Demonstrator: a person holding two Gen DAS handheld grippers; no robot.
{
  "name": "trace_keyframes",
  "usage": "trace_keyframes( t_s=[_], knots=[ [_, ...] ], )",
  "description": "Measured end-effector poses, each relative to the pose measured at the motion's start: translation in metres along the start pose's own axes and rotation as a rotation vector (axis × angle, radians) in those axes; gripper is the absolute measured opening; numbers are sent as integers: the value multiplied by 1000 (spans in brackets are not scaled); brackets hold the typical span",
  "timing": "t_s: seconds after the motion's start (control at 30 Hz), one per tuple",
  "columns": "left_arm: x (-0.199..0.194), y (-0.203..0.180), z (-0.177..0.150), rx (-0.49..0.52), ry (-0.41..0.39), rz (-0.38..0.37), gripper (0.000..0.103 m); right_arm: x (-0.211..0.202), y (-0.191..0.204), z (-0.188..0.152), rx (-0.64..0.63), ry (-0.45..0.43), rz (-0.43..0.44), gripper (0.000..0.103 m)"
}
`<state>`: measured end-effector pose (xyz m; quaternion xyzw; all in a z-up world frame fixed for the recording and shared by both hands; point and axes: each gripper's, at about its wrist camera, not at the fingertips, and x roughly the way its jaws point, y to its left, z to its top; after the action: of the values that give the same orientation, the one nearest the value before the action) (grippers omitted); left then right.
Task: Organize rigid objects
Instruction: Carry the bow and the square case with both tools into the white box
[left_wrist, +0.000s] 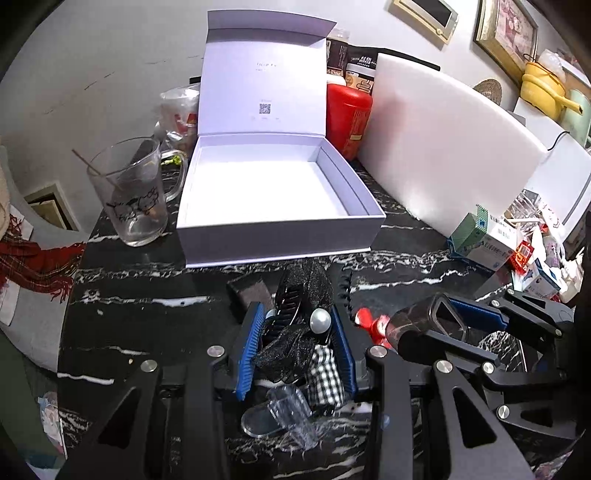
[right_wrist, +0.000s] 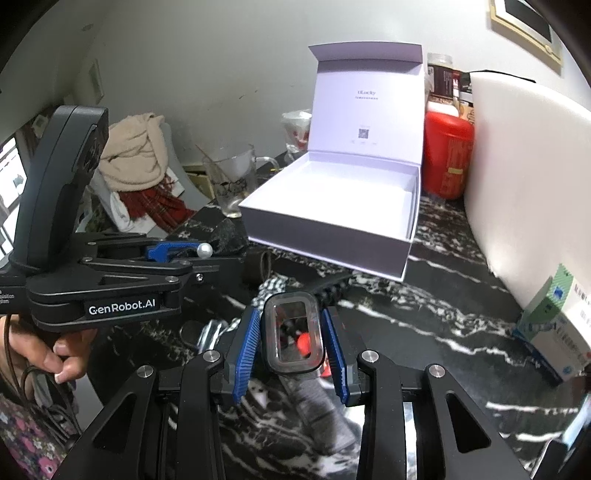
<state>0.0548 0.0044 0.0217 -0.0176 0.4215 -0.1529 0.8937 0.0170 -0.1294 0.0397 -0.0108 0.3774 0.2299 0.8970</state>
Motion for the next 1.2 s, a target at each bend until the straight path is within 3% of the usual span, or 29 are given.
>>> trace_keyframes(
  t_s=[1.2],
  knots=[
    [47,26,112,30,-101,76,37,49,-56,100,-67,-97,-32,35]
  ],
)
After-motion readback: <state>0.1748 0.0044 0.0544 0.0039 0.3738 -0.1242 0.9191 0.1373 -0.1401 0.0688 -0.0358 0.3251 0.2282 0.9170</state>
